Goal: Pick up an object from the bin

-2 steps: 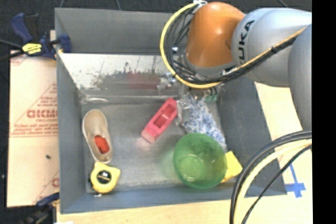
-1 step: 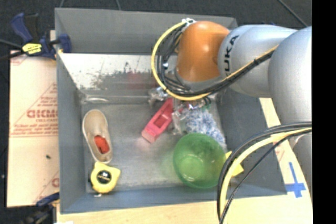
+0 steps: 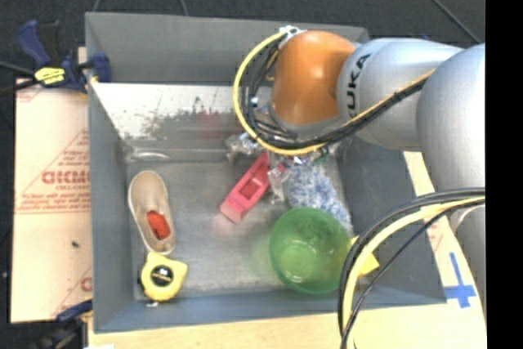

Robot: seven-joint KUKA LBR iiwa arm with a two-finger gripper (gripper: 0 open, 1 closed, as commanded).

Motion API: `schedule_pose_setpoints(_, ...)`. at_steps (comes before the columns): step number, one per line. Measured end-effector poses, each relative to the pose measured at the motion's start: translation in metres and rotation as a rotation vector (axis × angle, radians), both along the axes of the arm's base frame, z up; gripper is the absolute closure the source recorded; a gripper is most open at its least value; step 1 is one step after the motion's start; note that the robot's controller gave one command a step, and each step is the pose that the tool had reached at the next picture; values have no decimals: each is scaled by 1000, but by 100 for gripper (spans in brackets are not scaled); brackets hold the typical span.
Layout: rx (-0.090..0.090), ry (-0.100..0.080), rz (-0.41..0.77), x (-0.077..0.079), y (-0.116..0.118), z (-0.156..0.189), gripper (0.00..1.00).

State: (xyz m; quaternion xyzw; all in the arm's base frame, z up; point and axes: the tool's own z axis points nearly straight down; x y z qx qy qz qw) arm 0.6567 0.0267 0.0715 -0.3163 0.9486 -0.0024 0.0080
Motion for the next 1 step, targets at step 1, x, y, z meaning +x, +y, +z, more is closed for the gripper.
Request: schedule_pose_setpoints(1, 1, 17, -137, -8, -4, 4, 100)
